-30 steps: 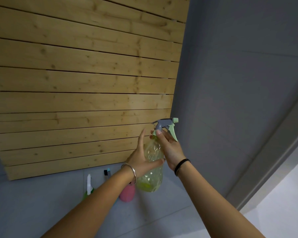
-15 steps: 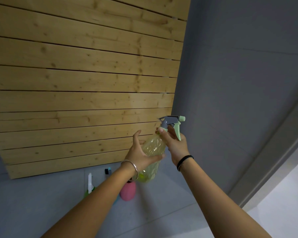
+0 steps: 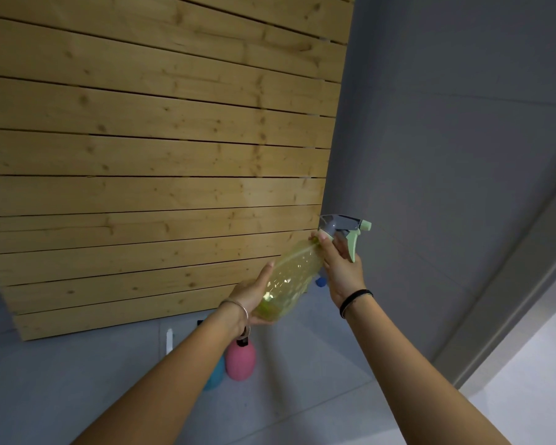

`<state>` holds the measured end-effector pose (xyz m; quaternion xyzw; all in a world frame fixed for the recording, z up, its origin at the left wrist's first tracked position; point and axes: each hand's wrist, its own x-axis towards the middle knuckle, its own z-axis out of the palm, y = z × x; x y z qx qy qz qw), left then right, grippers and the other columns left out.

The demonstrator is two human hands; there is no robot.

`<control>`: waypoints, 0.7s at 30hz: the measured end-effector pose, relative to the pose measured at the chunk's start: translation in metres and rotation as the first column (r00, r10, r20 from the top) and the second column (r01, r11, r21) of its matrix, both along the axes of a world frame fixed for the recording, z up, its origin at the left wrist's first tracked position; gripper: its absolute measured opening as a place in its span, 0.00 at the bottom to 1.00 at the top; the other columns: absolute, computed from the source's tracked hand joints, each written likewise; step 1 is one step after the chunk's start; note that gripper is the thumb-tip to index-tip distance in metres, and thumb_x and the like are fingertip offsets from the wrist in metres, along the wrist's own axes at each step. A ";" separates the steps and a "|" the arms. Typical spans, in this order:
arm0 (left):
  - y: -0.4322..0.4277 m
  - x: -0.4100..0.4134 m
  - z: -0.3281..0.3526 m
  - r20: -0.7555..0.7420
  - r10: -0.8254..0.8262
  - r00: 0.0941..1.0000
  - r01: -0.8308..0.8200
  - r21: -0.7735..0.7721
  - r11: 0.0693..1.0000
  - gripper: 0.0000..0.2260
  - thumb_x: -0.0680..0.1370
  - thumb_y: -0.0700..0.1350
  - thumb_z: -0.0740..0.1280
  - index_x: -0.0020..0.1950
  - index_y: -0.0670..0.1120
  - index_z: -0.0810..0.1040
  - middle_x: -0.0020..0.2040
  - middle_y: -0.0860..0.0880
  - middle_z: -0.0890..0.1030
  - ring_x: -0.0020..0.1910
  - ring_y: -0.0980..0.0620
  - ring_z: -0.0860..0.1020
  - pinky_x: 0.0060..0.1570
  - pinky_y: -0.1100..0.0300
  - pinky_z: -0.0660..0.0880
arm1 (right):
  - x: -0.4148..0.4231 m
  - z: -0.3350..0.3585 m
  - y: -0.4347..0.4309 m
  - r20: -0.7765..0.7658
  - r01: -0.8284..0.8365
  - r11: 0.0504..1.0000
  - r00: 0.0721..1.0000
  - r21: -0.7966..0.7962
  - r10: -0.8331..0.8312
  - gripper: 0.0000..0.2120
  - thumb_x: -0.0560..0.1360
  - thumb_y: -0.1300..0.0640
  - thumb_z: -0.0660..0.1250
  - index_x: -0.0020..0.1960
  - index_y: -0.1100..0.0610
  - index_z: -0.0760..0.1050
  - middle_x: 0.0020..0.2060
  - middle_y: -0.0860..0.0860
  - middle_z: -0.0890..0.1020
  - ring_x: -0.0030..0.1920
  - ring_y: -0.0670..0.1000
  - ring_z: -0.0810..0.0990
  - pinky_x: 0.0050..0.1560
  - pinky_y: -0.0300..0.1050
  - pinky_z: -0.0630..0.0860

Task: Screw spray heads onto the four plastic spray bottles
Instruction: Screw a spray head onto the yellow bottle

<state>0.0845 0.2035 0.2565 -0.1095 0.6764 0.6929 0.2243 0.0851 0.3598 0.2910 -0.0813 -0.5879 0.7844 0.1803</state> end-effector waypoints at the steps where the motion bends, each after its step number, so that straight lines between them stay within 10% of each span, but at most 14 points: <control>1: -0.001 -0.001 -0.001 -0.043 0.041 0.998 -0.043 -0.039 0.998 0.34 0.65 0.70 0.66 0.58 0.44 0.78 0.57 0.45 0.82 0.53 0.48 0.81 0.45 0.54 0.82 | 0.000 -0.002 0.000 0.003 -0.010 0.999 1.000 -0.033 0.010 0.09 0.73 0.56 0.70 0.50 0.59 0.81 0.47 0.52 0.84 0.49 0.50 0.82 0.57 0.48 0.77; 6: 0.004 0.004 -0.001 -0.051 0.099 0.994 -0.092 0.119 0.989 0.34 0.61 0.66 0.72 0.59 0.45 0.77 0.50 0.50 0.83 0.49 0.55 0.80 0.45 0.64 0.75 | -0.001 -0.006 -0.003 0.028 -0.021 0.979 0.999 -0.203 0.027 0.19 0.75 0.54 0.67 0.63 0.62 0.75 0.62 0.56 0.79 0.63 0.54 0.77 0.65 0.50 0.72; 11: 0.007 -0.004 -0.002 0.116 0.135 0.984 -0.166 0.321 0.932 0.32 0.72 0.70 0.54 0.61 0.46 0.74 0.57 0.42 0.81 0.56 0.43 0.80 0.44 0.48 0.80 | -0.003 -0.005 -0.005 0.061 0.048 0.955 0.998 -0.292 -0.032 0.22 0.74 0.54 0.69 0.64 0.62 0.74 0.62 0.56 0.79 0.63 0.53 0.77 0.66 0.51 0.72; 18: -0.003 -0.004 0.003 -0.168 -0.054 0.984 0.113 0.367 0.923 0.20 0.74 0.50 0.68 0.61 0.42 0.74 0.43 0.50 0.86 0.43 0.54 0.84 0.41 0.60 0.82 | -0.003 -0.009 0.006 0.092 0.080 0.925 0.995 -0.372 -0.050 0.22 0.76 0.52 0.65 0.66 0.61 0.71 0.62 0.59 0.77 0.63 0.56 0.76 0.69 0.54 0.69; 21: -0.010 0.000 0.003 -0.096 -0.240 0.966 0.257 0.274 0.927 0.27 0.72 0.54 0.69 0.67 0.53 0.64 0.61 0.48 0.78 0.55 0.44 0.81 0.55 0.45 0.78 | -0.003 -0.010 0.004 0.105 0.034 0.934 0.994 -0.357 0.003 0.21 0.77 0.51 0.63 0.66 0.60 0.71 0.61 0.58 0.77 0.61 0.56 0.77 0.68 0.55 0.69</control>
